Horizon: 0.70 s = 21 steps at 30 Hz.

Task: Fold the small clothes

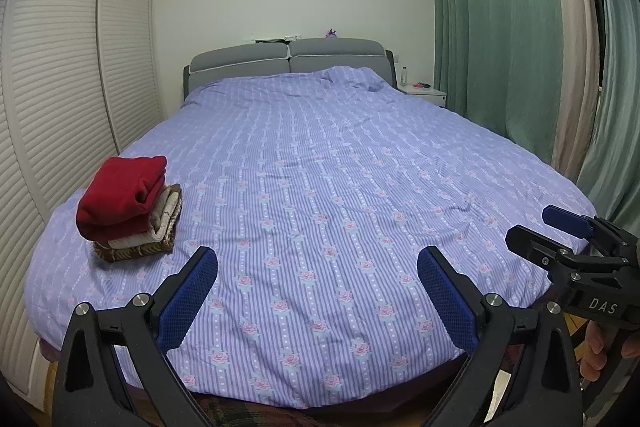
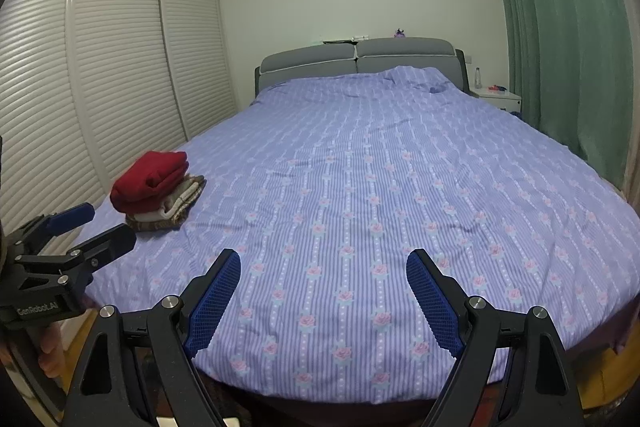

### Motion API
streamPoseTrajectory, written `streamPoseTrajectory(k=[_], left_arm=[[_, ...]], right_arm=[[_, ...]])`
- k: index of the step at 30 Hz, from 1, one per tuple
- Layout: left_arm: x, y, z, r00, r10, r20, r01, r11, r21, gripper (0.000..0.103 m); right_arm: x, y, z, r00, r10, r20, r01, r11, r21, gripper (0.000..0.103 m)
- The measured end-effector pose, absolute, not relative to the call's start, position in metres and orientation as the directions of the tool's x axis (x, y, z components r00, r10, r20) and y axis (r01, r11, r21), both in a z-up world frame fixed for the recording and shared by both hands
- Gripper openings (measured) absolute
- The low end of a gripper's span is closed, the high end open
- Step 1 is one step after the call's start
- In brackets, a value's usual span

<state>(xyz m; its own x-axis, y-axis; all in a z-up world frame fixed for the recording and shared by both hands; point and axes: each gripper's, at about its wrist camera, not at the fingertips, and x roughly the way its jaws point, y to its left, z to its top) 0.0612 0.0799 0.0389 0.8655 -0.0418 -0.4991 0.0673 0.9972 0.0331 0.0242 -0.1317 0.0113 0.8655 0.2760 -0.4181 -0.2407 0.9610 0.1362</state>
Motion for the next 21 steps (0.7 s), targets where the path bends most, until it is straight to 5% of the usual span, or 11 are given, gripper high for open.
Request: streamPoseTrajectory(k=[21], left_arm=[[0.0614, 0.0758, 0.0394, 0.853, -0.046, -0.519, 0.07, 0.997, 0.027, 0.103]], right_arm=[[0.0246, -0.1334, 0.0116, 0.866, 0.274, -0.418, -0.237, 0.961, 0.139, 0.085]])
